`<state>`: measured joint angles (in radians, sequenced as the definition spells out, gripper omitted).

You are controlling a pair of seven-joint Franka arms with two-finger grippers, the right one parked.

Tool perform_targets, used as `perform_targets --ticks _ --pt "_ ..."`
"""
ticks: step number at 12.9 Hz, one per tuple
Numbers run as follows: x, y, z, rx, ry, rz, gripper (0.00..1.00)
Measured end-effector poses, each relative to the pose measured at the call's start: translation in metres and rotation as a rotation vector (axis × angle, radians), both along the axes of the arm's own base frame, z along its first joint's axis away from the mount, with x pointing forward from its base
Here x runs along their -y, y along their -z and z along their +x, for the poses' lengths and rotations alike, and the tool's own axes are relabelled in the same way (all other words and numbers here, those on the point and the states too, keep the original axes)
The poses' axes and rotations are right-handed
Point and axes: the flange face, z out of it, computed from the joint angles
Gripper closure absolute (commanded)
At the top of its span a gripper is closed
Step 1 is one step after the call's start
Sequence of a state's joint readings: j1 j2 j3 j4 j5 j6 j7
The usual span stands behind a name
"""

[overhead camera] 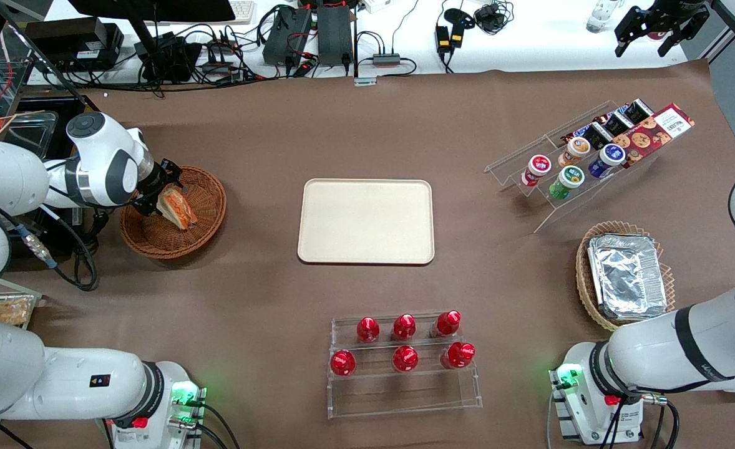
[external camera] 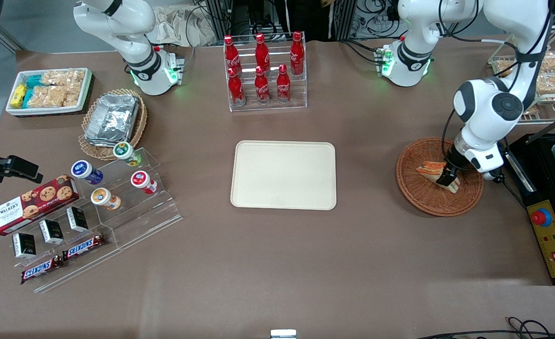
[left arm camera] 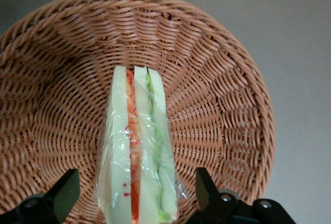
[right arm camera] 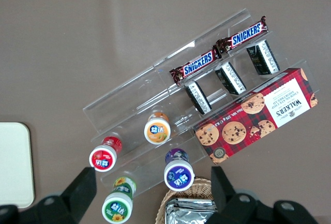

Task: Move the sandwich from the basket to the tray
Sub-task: 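Close the left gripper on the wrapped sandwich, then lift the sandwich and carry it with the left gripper over the cream tray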

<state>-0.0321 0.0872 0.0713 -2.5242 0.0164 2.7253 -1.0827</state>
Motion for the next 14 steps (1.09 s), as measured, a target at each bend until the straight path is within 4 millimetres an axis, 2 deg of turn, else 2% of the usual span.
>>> perform_targets --ticks 6,8,9,11,12,14 --pt "0.0 -0.002 0.002 0.012 -0.015 -0.002 1.0" --pt "0.001 -0.015 0.007 0.031 -0.012 -0.002 1.0" --pt "0.003 -0.028 0.01 0.021 -0.003 -0.003 1.0" --pt "0.011 -0.073 0.018 -0.038 0.05 -0.002 1.0" --pt "0.016 -0.106 0.023 -0.072 0.088 0.0 1.0" --pt "0.02 -0.187 0.033 -0.149 0.169 0.002 1.0"
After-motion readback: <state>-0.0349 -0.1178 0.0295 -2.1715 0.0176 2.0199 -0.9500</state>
